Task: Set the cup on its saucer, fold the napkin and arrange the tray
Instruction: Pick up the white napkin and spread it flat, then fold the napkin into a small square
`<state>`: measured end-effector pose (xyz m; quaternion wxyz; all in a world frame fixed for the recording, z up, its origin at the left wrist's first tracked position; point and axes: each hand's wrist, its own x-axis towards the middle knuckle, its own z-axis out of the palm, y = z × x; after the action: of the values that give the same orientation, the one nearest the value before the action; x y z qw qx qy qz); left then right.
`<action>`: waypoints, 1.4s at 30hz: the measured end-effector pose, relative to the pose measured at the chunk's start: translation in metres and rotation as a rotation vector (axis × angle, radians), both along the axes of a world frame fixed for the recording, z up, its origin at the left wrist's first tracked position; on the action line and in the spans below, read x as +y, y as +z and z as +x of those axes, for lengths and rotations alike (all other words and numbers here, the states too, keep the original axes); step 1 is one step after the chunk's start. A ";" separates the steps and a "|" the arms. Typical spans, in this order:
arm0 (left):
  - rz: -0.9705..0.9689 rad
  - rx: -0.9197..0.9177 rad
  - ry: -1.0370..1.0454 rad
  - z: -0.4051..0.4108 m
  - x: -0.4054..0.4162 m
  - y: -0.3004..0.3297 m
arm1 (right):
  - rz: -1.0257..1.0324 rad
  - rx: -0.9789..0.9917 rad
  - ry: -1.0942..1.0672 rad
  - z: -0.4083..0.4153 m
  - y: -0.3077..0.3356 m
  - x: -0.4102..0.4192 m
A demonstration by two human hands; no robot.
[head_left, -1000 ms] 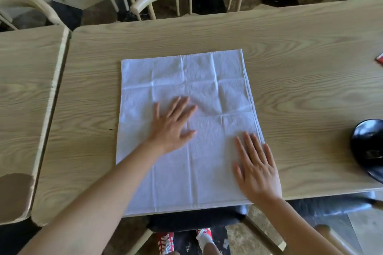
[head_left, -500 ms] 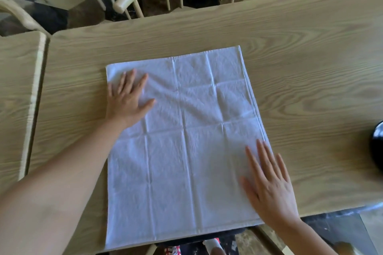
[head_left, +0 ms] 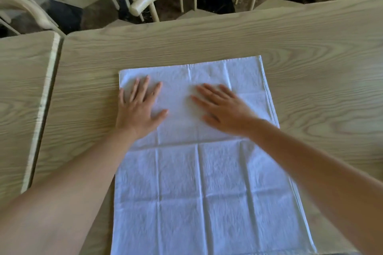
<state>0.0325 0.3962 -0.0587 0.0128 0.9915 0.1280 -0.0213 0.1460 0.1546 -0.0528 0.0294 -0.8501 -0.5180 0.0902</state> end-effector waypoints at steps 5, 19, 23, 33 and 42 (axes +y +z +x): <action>-0.004 0.000 -0.002 0.000 0.000 0.003 | 0.012 -0.055 -0.336 0.069 -0.001 -0.058; -0.092 -0.279 -0.138 -0.053 -0.036 0.019 | 0.164 -0.161 -0.210 -0.047 0.025 -0.097; -0.220 -0.222 -0.338 -0.138 -0.082 0.026 | 0.039 -0.127 0.025 -0.128 0.023 -0.144; -0.144 0.032 -0.501 -0.256 -0.115 0.029 | -0.125 -0.103 0.108 -0.194 0.025 -0.201; -0.229 0.015 -0.491 -0.256 -0.111 0.044 | 0.066 -0.093 0.169 -0.189 0.028 -0.213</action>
<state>-0.2240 0.2847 -0.0148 0.1184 0.9847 -0.1192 -0.0453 -0.0425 -0.0584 -0.0245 0.0256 -0.8052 -0.5913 0.0359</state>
